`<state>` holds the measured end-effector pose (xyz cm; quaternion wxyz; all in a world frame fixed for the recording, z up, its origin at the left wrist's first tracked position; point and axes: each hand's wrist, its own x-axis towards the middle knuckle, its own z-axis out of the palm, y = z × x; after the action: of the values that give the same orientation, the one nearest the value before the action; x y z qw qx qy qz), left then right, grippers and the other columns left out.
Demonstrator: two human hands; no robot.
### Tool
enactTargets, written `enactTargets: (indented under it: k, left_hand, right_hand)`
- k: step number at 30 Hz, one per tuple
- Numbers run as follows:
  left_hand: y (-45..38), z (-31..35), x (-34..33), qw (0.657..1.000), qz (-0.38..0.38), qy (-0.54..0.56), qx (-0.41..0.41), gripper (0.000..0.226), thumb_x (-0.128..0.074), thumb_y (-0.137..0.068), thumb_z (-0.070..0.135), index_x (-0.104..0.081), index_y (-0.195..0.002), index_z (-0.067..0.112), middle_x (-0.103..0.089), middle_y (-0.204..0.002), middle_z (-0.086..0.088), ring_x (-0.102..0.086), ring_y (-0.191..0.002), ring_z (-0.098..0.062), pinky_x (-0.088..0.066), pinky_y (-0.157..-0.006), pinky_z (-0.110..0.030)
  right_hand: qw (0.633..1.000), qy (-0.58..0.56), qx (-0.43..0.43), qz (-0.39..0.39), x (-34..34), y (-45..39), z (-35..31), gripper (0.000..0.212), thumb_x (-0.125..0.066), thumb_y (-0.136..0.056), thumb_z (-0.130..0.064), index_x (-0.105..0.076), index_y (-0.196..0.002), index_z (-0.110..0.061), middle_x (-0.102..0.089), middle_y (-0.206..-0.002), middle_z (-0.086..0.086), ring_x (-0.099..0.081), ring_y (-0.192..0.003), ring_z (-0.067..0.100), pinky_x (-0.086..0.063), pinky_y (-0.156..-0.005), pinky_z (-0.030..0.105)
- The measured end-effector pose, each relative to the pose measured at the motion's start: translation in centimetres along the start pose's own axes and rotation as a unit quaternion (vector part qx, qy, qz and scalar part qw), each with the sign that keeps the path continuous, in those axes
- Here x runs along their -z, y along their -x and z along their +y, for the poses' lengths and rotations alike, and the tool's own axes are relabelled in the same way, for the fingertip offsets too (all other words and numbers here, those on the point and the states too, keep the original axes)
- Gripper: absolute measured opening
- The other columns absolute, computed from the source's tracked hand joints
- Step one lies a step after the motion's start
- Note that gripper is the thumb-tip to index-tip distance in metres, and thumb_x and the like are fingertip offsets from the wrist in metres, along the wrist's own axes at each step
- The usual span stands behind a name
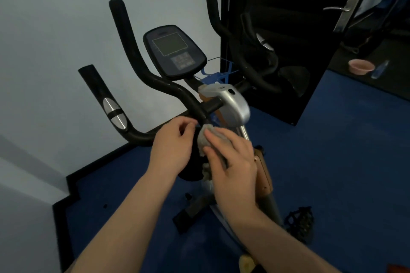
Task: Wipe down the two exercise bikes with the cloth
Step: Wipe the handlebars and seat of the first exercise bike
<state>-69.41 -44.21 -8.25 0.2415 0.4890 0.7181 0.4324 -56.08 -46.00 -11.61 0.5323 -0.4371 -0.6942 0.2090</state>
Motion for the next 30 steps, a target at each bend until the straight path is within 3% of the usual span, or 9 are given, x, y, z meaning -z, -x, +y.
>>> enactTargets:
  k: [2,6,10,14,19,21,24,27,30]
  left_hand:
    - [0.5,-0.5,-0.1,0.999,0.026,-0.040,-0.001,0.018,-0.049,-0.098,0.032,-0.066,-0.094,0.035,-0.065,-0.087,0.016,-0.059,-0.083,0.001,-0.040,-0.066,-0.020]
    - [0.9,-0.3,-0.3,0.996,0.050,-0.072,0.009,0.024,-0.046,-0.099,0.036,-0.067,-0.092,0.029,-0.066,-0.079,0.009,-0.059,-0.071,-0.001,-0.044,-0.060,-0.026]
    - [1.2,0.0,-0.2,0.995,0.059,-0.079,0.020,0.024,-0.046,-0.100,0.037,-0.066,-0.088,0.030,-0.066,-0.079,0.010,-0.059,-0.072,0.000,-0.040,-0.060,-0.024]
    - [1.3,0.4,-0.4,0.992,0.086,-0.089,0.026,0.020,-0.049,-0.098,0.039,-0.063,-0.084,0.040,-0.065,-0.079,0.016,-0.056,-0.079,0.009,-0.038,-0.060,-0.020]
    - [1.5,0.5,-0.6,0.980,0.175,-0.090,0.010,0.013,-0.057,-0.095,0.034,-0.069,-0.093,0.029,-0.064,-0.090,0.016,-0.058,-0.086,0.001,-0.047,-0.075,-0.024]
    - [1.4,0.8,-0.5,0.972,0.207,-0.114,-0.011,0.010,-0.060,-0.094,0.029,-0.069,-0.095,0.026,-0.063,-0.092,0.015,-0.057,-0.089,-0.003,-0.045,-0.077,-0.024]
    - [1.6,0.8,-0.7,0.957,0.211,-0.196,-0.021,0.012,-0.059,-0.094,0.030,-0.070,-0.096,0.026,-0.062,-0.093,0.015,-0.054,-0.091,-0.006,-0.040,-0.077,-0.024]
    - [1.7,0.7,-0.8,0.948,0.232,-0.217,-0.013,0.013,-0.059,-0.093,0.028,-0.071,-0.096,0.023,-0.063,-0.093,0.013,-0.053,-0.091,-0.008,-0.044,-0.081,-0.031]
    - [1.5,0.7,-0.9,0.941,0.244,-0.236,-0.009,0.013,-0.059,-0.093,0.024,-0.072,-0.096,0.021,-0.064,-0.094,0.012,-0.052,-0.093,-0.009,-0.045,-0.082,-0.032]
  right_hand:
    - [0.999,-0.029,0.002,-0.029,0.7,-0.3,0.4,0.037,-0.070,-0.086,-0.006,-0.069,-0.120,-0.022,-0.063,-0.121,-0.006,-0.052,-0.113,0.007,-0.033,-0.098,0.008]
    - [0.987,-0.109,-0.071,-0.096,0.8,-5.2,0.3,0.028,-0.067,-0.090,-0.012,-0.070,-0.117,-0.019,-0.065,-0.112,-0.010,-0.058,-0.109,0.003,-0.046,-0.096,0.020]
    - [0.972,-0.159,-0.089,-0.149,2.4,-3.2,0.7,0.031,-0.065,-0.091,-0.013,-0.069,-0.119,-0.027,-0.064,-0.113,-0.019,-0.057,-0.110,-0.005,-0.044,-0.091,0.008]
    - [0.949,-0.215,-0.136,-0.189,2.9,-4.9,2.5,0.031,-0.070,-0.088,-0.010,-0.071,-0.110,-0.032,-0.070,-0.103,-0.019,-0.063,-0.101,-0.006,-0.047,-0.085,0.008]
    - [0.968,-0.198,-0.081,-0.129,0.3,-10.7,3.5,0.027,-0.069,-0.088,-0.010,-0.071,-0.114,-0.019,-0.067,-0.106,-0.014,-0.059,-0.100,-0.011,-0.041,-0.086,0.003]
    - [0.968,-0.183,-0.070,-0.154,-0.9,-10.5,4.2,0.029,-0.068,-0.089,-0.009,-0.070,-0.117,-0.013,-0.067,-0.110,-0.004,-0.056,-0.101,-0.011,-0.039,-0.086,0.003]
    - [0.973,-0.160,-0.066,-0.156,-1.2,-7.0,5.5,0.032,-0.068,-0.089,-0.012,-0.069,-0.120,-0.020,-0.062,-0.115,-0.005,-0.056,-0.109,0.003,-0.044,-0.092,0.014]
    - [0.977,-0.131,0.016,-0.167,-0.5,-6.5,6.7,0.031,-0.071,-0.087,-0.010,-0.072,-0.116,-0.020,-0.062,-0.116,-0.002,-0.057,-0.110,0.012,-0.046,-0.094,0.020]
    - [0.967,-0.154,0.018,-0.201,-1.8,-10.7,6.6,0.026,-0.070,-0.087,-0.009,-0.072,-0.112,-0.016,-0.062,-0.110,0.000,-0.058,-0.103,0.003,-0.045,-0.090,0.014]
